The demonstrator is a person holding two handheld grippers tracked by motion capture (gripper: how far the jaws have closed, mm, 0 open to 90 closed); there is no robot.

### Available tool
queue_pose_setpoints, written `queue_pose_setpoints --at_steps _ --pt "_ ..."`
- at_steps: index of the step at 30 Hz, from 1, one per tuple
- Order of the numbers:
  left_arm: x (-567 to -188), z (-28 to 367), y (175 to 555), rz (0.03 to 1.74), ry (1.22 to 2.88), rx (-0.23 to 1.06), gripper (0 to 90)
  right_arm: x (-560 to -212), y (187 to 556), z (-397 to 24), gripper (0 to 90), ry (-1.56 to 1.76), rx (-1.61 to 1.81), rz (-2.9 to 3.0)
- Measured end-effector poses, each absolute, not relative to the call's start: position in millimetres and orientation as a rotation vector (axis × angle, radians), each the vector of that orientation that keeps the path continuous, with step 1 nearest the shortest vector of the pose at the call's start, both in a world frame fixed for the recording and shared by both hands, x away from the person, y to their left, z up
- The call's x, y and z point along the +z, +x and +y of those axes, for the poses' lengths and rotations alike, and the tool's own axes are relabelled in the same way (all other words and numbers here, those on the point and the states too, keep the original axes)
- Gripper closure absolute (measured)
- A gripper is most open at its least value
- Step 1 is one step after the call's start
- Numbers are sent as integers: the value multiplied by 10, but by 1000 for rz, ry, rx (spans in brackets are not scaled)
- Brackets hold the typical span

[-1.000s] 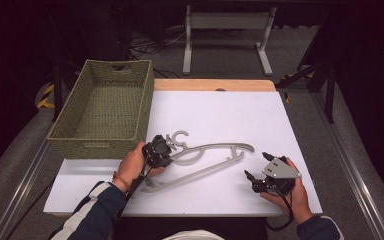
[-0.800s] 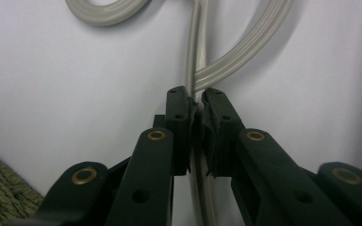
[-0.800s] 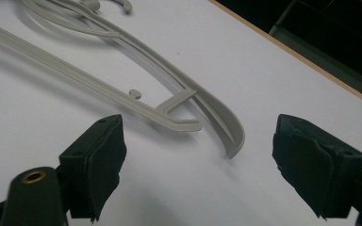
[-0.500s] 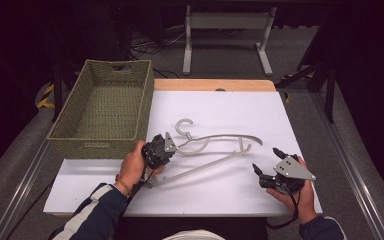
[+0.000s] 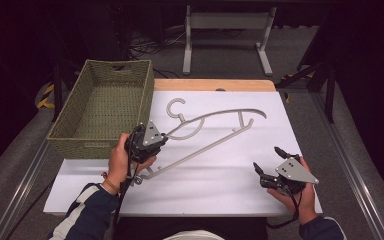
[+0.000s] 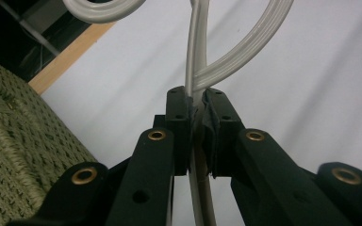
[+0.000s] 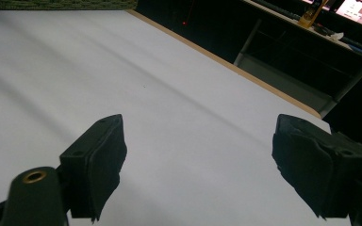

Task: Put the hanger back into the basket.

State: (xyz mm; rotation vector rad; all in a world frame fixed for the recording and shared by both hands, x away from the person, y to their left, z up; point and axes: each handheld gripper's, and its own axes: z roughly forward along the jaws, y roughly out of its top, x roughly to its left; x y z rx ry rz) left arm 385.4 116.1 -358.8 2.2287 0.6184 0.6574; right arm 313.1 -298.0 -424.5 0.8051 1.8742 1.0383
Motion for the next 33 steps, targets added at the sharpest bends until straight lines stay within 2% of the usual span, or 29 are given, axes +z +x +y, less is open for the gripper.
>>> queue_pose_setpoints --at_steps 5,11,20,33 --pt "-3421 1246 3782 627 2206 725 819 -4252 3135 -2987 186 815 1037 1877" --pt "-3154 1478 3791 675 2133 727 819 -4258 3140 -2978 186 813 1037 1881" --pt "-2948 1652 3880 720 2083 750 819 -4273 3146 -2958 186 812 1033 1895" --pt "-2925 1875 4171 813 2057 815 819 -4294 3154 -2938 187 812 1025 1912"
